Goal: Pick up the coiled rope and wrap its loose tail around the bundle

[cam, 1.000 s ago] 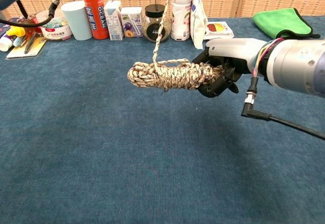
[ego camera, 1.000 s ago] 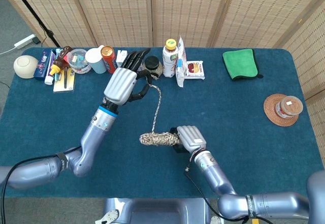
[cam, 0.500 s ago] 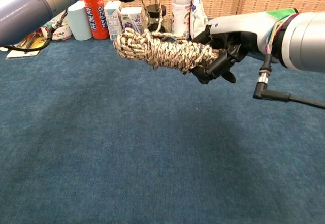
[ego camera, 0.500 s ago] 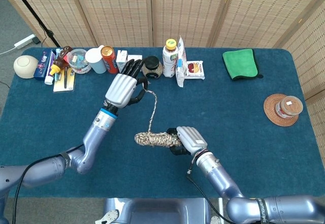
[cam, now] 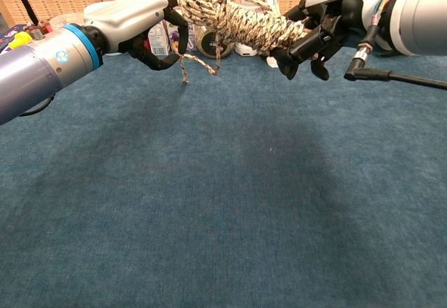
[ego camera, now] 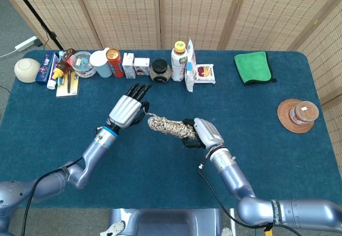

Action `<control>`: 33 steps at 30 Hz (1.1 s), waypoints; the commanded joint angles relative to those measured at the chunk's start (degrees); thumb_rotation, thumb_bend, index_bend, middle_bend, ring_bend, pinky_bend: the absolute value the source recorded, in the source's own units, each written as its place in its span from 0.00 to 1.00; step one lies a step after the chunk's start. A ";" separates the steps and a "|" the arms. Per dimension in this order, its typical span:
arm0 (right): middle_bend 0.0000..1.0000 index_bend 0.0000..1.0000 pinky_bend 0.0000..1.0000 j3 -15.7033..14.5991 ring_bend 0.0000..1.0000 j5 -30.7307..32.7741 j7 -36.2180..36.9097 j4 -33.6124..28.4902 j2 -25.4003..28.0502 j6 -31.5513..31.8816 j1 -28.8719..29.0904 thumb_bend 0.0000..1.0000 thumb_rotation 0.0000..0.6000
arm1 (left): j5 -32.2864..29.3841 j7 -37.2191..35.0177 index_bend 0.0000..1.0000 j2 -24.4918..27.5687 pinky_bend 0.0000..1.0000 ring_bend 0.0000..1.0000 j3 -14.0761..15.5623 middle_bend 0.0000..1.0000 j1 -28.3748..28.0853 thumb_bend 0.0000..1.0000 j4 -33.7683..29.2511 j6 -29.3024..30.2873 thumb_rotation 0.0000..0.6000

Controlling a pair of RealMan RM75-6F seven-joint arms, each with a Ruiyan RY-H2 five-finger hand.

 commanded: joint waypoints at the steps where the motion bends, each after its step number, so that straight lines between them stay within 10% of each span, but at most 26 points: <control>1: 0.64 0.64 0.72 0.66 0.51 1.78 -0.06 1.60 -0.28 0.40 1.15 0.81 1.00 | 3.76 -0.85 0.65 0.29 0.00 0.00 2.35 0.00 1.20 0.43 -0.21 2.49 1.00; 33: 0.64 0.64 0.72 2.23 0.52 13.76 -9.77 22.72 -12.67 6.95 8.35 0.81 1.00 | 16.00 -0.37 0.65 6.42 0.00 0.00 6.14 0.00 4.85 0.43 -11.74 10.08 1.00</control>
